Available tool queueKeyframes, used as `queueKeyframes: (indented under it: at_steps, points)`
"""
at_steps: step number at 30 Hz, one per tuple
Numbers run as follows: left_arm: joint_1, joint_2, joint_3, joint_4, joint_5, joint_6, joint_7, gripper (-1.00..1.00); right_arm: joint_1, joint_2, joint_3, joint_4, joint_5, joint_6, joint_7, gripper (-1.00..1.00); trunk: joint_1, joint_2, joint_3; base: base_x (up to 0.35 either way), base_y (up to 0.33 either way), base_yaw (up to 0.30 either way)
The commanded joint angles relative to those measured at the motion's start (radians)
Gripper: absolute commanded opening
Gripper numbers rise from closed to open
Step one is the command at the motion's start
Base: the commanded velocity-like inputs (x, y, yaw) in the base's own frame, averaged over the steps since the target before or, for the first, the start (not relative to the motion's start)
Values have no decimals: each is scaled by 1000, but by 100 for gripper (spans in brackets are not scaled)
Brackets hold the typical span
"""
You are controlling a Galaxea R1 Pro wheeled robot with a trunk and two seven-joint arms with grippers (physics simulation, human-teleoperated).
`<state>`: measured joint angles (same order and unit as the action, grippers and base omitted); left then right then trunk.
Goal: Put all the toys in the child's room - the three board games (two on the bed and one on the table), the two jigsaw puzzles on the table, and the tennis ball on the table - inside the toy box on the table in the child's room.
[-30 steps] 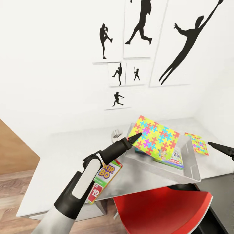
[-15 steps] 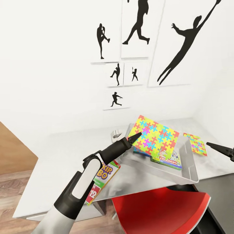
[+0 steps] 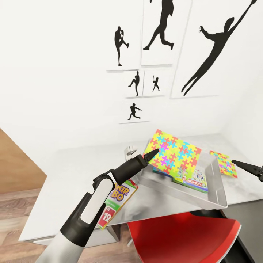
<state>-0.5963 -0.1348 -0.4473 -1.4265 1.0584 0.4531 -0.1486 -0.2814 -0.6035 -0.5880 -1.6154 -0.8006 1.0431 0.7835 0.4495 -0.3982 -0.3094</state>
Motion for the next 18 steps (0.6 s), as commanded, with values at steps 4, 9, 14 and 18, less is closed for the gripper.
queueKeyframes:
  at_steps: [4, 9, 14, 18]
  points:
    - [2, 0, 1, -3, 5, 6, 0, -100, -1, -1, -1, 0, 4, 4, 6, 100, 1, -2, -2, 0, -2, 54]
    - [3, 0, 1, -6, 2, 6, 0, -100, -1, -1, -2, 0, 4, 4, 6, 100, 1, -2, -2, 0, -77, 25]
    - [4, 0, 1, -7, -1, 6, 0, -100, -1, -1, -2, 0, 4, 4, 6, 100, 1, -2, -2, 0, -200, 10]
    - [5, 0, 1, -7, 1, 4, 0, -100, -1, -1, -2, 0, 4, 4, 6, 100, 1, -2, -2, 0, -215, 3]
